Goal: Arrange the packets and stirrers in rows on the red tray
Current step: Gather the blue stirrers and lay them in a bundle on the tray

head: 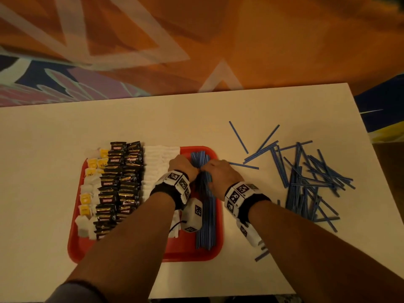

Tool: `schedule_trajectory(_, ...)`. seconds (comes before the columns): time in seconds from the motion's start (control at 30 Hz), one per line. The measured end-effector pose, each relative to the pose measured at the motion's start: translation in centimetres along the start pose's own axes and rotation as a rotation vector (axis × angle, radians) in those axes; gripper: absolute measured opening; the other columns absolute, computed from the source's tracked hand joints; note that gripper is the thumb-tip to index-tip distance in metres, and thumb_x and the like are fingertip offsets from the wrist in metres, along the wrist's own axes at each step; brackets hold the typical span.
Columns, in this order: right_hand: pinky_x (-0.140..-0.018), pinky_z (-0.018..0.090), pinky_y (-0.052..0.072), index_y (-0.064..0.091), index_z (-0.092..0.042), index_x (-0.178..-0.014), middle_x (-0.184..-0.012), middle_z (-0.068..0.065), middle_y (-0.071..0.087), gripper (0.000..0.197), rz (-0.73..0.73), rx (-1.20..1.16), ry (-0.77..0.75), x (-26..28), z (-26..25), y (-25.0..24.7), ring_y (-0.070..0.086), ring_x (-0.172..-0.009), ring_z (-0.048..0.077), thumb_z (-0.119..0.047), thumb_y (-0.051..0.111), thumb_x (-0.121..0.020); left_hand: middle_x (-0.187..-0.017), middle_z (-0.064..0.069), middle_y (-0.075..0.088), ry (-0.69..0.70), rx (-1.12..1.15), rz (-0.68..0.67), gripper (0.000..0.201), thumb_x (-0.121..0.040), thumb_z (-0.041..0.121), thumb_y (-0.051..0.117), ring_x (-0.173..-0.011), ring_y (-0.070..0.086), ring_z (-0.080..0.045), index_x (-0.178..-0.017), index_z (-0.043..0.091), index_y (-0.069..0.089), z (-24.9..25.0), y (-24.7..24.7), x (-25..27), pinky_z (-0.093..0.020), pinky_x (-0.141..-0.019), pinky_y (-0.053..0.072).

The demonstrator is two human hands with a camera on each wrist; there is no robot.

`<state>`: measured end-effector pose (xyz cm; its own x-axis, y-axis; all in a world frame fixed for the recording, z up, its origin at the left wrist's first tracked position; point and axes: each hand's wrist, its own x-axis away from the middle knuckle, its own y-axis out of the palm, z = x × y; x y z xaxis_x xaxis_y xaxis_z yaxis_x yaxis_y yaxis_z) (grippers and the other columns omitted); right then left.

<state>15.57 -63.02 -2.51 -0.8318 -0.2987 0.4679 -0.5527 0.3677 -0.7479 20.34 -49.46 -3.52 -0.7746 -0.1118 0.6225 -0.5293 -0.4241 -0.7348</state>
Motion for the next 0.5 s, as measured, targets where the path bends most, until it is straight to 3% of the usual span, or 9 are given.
schedule_trajectory(0.1,-0.102,0.039,0.043,0.047,-0.023,-0.139,-0.138,-0.001,0.042,0.057,0.023,0.032,-0.013,-0.3,-0.2,0.7,0.037,-0.126,0.024,-0.012,0.065,-0.087,-0.095,-0.009,0.071,0.069,0.038,-0.001,0.013,-0.089,0.015,0.065,-0.091,0.067,-0.028,-0.094,0.007,0.073,-0.7,0.3,0.4,-0.029,-0.068,0.048)
schedule_trajectory(0.27,-0.102,0.036,0.043,0.049,-0.023,-0.135,-0.137,-0.005,0.043,0.058,0.015,0.052,-0.015,-0.4,-0.1,0.9,0.038,-0.125,0.022,-0.014,0.071,-0.082,-0.09,-0.005,0.072,0.103,0.082,0.003,0.013,-0.085,0.02,0.069,-0.079,0.063,-0.021,-0.091,0.011,0.076,-1.2,0.4,0.6,-0.024,-0.063,0.044)
schedule_trajectory(0.37,-0.098,0.034,0.044,0.052,-0.022,-0.131,-0.134,-0.007,0.045,0.061,0.036,0.026,-0.018,-0.2,-0.3,0.5,0.041,-0.12,0.021,-0.017,0.076,-0.075,-0.098,-0.005,0.072,0.124,0.084,0.042,0.014,-0.086,0.018,0.068,-0.086,0.064,-0.021,-0.097,0.013,0.074,-1.3,0.3,0.6,-0.024,-0.066,0.041)
schedule_trajectory(0.5,-0.1,0.036,0.045,0.042,-0.022,-0.139,-0.14,-0.005,0.044,0.074,-0.003,0.023,-0.005,-0.1,-0.5,0.3,0.04,-0.124,0.021,-0.018,0.077,-0.075,-0.114,-0.004,0.07,0.144,0.126,0.058,0.026,-0.087,0.014,0.066,-0.105,0.064,-0.026,-0.112,0.017,0.07,-1.3,0.4,0.8,-0.023,-0.077,0.041)
